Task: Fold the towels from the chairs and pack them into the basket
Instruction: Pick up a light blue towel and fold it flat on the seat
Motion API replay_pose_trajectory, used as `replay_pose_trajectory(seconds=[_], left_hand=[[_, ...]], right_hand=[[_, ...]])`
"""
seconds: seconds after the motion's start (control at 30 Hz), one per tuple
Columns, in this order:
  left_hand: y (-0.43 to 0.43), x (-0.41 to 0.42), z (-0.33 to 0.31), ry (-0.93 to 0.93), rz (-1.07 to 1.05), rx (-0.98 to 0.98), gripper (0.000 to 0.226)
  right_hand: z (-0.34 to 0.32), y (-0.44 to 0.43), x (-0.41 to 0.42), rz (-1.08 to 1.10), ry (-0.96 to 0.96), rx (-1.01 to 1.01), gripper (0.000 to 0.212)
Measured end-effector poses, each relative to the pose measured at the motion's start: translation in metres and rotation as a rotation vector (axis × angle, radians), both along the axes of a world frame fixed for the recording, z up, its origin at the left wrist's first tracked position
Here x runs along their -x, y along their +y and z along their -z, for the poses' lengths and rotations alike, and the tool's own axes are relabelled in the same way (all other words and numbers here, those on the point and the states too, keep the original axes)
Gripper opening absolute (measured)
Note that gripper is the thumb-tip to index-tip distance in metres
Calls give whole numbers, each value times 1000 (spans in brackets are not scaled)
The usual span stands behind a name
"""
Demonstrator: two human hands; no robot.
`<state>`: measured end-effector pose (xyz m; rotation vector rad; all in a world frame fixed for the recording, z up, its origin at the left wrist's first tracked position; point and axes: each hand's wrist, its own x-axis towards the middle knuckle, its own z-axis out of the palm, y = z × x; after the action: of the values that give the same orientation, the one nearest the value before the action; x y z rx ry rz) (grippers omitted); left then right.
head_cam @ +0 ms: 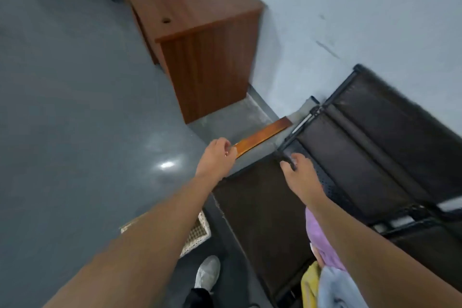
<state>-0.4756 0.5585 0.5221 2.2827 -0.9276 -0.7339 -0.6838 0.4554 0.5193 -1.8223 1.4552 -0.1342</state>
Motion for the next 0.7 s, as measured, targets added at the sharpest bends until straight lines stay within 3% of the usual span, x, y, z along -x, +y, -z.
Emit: replay_pose_trajectory(seconds=[0.1, 0.3, 0.5, 0.7], left_hand=[[-71, 45, -16, -21, 184, 52, 20], [-164, 160, 11, -47, 616, 45, 21], [-173, 272, 101, -7, 941, 29, 21], [-154, 369, 252, -26, 1170, 18, 20]], right_hand=[[-20, -35, 61, 158, -5, 58, 63], [-6, -49, 185, 484, 49, 97, 54], [79, -2, 299, 717, 127, 73, 51], [220, 45, 387, 801, 240, 93, 34]])
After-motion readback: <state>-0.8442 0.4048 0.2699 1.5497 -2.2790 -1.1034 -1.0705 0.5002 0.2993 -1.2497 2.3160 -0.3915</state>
